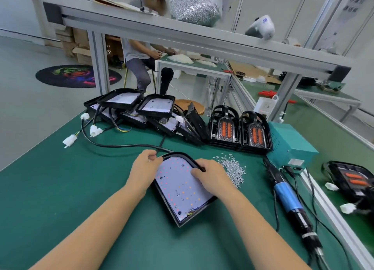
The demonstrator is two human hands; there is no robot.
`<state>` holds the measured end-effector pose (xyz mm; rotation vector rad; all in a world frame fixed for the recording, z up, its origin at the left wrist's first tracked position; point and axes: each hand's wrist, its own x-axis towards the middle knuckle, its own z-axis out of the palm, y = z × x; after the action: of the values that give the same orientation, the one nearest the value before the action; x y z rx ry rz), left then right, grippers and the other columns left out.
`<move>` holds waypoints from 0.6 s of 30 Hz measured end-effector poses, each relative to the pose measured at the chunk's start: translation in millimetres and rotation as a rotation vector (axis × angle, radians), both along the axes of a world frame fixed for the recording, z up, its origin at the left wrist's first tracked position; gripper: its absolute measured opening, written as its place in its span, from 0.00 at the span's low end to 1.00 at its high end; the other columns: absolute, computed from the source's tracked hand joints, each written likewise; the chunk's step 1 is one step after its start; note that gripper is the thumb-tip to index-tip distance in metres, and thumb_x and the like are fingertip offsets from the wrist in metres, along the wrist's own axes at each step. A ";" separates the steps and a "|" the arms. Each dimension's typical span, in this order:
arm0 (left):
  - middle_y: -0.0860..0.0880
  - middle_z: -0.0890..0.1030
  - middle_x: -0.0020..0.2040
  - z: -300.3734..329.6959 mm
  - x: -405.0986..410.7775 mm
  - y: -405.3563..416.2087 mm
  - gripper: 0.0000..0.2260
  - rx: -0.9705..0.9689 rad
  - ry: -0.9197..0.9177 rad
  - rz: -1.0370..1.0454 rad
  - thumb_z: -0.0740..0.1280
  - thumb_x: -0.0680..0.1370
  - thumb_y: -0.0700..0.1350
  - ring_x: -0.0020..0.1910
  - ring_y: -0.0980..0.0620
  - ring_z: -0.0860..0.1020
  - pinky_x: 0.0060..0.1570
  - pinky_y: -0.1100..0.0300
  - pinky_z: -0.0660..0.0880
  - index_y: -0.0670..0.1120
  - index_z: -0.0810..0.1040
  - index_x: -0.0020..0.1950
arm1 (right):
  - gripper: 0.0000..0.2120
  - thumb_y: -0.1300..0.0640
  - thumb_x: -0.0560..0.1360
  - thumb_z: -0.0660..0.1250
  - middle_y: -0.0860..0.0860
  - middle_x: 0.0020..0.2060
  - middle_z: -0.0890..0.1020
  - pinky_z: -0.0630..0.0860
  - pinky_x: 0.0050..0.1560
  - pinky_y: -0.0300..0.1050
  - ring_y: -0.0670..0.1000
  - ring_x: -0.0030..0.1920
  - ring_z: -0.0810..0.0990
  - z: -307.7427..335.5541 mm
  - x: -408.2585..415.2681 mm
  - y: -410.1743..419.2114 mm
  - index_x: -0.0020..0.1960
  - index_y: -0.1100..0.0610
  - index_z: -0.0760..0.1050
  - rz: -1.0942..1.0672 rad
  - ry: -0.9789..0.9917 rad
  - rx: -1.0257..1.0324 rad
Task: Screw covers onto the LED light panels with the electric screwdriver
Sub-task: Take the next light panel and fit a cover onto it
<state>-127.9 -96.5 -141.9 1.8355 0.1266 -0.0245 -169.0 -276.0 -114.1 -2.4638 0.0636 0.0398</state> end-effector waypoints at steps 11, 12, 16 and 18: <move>0.46 0.67 0.32 -22.9 3.9 -2.9 0.10 -0.008 -0.060 0.030 0.65 0.76 0.38 0.33 0.50 0.62 0.38 0.58 0.60 0.34 0.72 0.37 | 0.23 0.40 0.81 0.56 0.53 0.40 0.80 0.70 0.46 0.47 0.54 0.43 0.77 8.6 11.9 -10.6 0.45 0.58 0.77 -0.102 0.006 0.124; 0.46 0.67 0.32 -24.9 3.7 -4.0 0.09 -0.005 -0.082 0.058 0.65 0.76 0.37 0.33 0.50 0.62 0.37 0.58 0.60 0.34 0.73 0.38 | 0.22 0.41 0.81 0.57 0.54 0.48 0.82 0.71 0.49 0.48 0.55 0.49 0.79 8.7 18.5 -16.5 0.53 0.59 0.79 -0.151 -0.041 0.098; 0.48 0.67 0.30 -30.7 7.0 -5.9 0.07 -0.041 -0.101 0.138 0.65 0.75 0.37 0.31 0.49 0.62 0.33 0.58 0.59 0.37 0.76 0.38 | 0.20 0.47 0.80 0.62 0.56 0.65 0.72 0.71 0.56 0.48 0.56 0.61 0.75 8.4 44.5 -45.9 0.69 0.55 0.72 -0.334 -0.137 -0.073; 0.49 0.74 0.32 -32.4 8.1 -5.0 0.06 -0.090 -0.075 0.187 0.64 0.76 0.38 0.32 0.49 0.68 0.34 0.59 0.65 0.43 0.81 0.44 | 0.21 0.49 0.80 0.63 0.57 0.67 0.70 0.71 0.58 0.50 0.57 0.64 0.72 7.9 55.6 -58.9 0.70 0.55 0.70 -0.402 -0.138 -0.144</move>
<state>-119.8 -101.5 -174.3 1.7260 0.2398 0.1667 -113.3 -334.9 -106.2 -2.5423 0.5141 -0.3183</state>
